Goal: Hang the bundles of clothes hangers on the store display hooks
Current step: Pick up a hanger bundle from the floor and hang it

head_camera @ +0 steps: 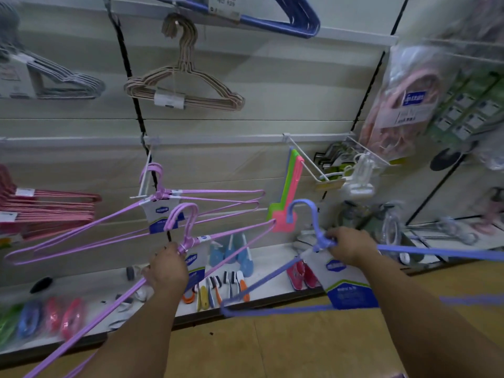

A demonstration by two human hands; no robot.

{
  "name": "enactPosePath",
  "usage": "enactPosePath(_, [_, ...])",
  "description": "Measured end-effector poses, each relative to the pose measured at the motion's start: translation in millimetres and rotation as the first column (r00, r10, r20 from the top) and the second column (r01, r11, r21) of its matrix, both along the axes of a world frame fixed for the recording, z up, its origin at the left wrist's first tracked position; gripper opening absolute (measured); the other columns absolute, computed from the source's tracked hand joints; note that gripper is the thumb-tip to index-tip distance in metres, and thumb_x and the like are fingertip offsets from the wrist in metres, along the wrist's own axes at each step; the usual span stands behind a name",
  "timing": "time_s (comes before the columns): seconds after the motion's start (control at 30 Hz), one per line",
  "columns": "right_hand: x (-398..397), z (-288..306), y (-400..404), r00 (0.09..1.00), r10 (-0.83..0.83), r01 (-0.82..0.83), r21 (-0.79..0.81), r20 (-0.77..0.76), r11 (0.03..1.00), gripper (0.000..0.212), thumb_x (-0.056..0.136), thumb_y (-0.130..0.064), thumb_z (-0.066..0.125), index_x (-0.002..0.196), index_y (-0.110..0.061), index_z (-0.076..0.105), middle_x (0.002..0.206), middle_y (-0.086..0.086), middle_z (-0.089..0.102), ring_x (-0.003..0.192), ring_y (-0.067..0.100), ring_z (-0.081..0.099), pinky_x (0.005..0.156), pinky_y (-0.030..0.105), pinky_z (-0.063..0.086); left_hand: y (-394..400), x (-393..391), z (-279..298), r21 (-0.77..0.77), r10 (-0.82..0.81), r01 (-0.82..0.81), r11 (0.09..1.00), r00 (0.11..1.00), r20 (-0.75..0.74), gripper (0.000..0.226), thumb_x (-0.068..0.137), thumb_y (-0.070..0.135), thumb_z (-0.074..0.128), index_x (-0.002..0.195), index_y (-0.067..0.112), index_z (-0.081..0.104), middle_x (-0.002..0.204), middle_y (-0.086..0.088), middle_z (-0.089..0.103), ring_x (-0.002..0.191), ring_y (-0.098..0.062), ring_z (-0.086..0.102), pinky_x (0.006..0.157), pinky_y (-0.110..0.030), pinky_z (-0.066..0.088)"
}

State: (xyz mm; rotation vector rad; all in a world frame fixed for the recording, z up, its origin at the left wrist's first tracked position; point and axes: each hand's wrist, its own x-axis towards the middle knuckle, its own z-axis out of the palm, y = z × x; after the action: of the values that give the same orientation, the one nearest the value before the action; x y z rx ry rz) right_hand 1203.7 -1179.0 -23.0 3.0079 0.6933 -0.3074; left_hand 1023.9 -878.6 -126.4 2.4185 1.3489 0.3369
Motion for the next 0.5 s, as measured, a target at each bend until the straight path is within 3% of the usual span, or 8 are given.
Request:
enactPosePath(0.17, [-16.4,-9.9,59.6,0.931,0.357,-0.346,0.127,-0.077,0.93,0.023,0.09,-0.018,0.055,0.111,-0.014,0.067,0.114,0.011,0.063,0.106,0.029,0.058,0.077,0.03,0.041,-11.6,15.0,4.1,-0.096,-0.19,0.204,0.974,0.972,0.137,0.02,0.096,0.025,0.05,0.108,0.013,0.06,0.096,-0.012,0.064,0.088,-0.031,0.058,0.071,-0.034,0.046])
enactPosePath(0.27, [-29.1,-21.5,93.4,0.859,0.51,-0.494,0.198,-0.04,0.847,0.028,0.09,-0.011,0.054,0.116,-0.01,0.063,0.132,0.009,0.049,0.116,0.03,0.052,0.088,0.032,0.041,-19.4,18.4,11.6,-0.148,-0.29,0.312,0.938,0.945,0.153,0.022,0.095,0.029,0.052,0.11,0.014,0.059,0.105,-0.011,0.064,0.096,-0.031,0.059,0.07,-0.03,0.039])
enactPosePath(0.4, [-50.5,-31.6,128.6,0.787,0.611,-0.617,0.076,0.084,0.784,0.05,0.096,-0.008,0.044,0.144,-0.011,0.034,0.151,0.008,0.03,0.127,0.029,0.04,0.097,0.039,0.037,-19.4,17.4,19.8,-0.247,-0.356,0.399,0.883,0.912,0.202,0.014,0.093,0.033,0.055,0.089,0.02,0.057,0.082,-0.007,0.059,0.085,-0.03,0.058,0.066,-0.033,0.041])
enactPosePath(0.5, [-56.9,-41.3,143.5,0.798,0.594,-0.6,0.042,0.096,0.799,0.057,0.097,-0.008,0.042,0.149,-0.012,0.021,0.153,0.007,0.028,0.128,0.029,0.037,0.095,0.041,0.042,-8.0,14.0,23.5,-0.318,-0.36,0.428,0.846,0.899,0.251,0.019,0.093,0.031,0.056,0.087,0.013,0.056,0.078,-0.008,0.055,0.08,-0.029,0.055,0.066,-0.034,0.039])
